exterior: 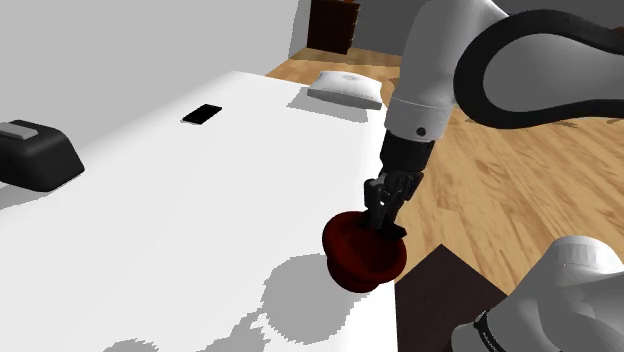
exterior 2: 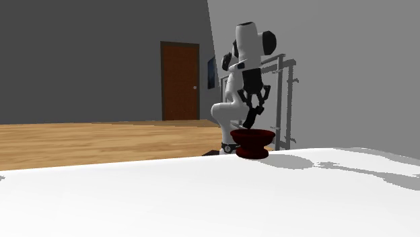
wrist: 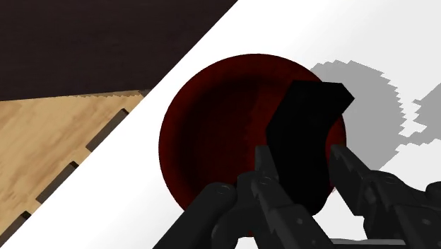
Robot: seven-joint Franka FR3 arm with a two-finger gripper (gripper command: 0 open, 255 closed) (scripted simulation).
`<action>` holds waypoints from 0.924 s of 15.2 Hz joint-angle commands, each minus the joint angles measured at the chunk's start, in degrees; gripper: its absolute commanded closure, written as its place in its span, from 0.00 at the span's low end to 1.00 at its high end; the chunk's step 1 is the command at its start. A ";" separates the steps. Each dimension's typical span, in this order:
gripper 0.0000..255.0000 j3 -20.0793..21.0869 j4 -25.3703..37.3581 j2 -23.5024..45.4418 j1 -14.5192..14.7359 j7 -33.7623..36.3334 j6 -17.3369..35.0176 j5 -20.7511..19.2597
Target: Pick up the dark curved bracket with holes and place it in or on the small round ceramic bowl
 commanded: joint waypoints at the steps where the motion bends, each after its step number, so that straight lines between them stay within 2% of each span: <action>1: 1.00 0.20 -1.64 -0.16 0.09 -0.28 1.49 0.24; 10: 1.00 1.42 -8.04 0.79 0.40 -1.46 8.77 1.33; 14: 1.00 1.43 -8.04 0.79 0.38 -1.46 8.77 1.34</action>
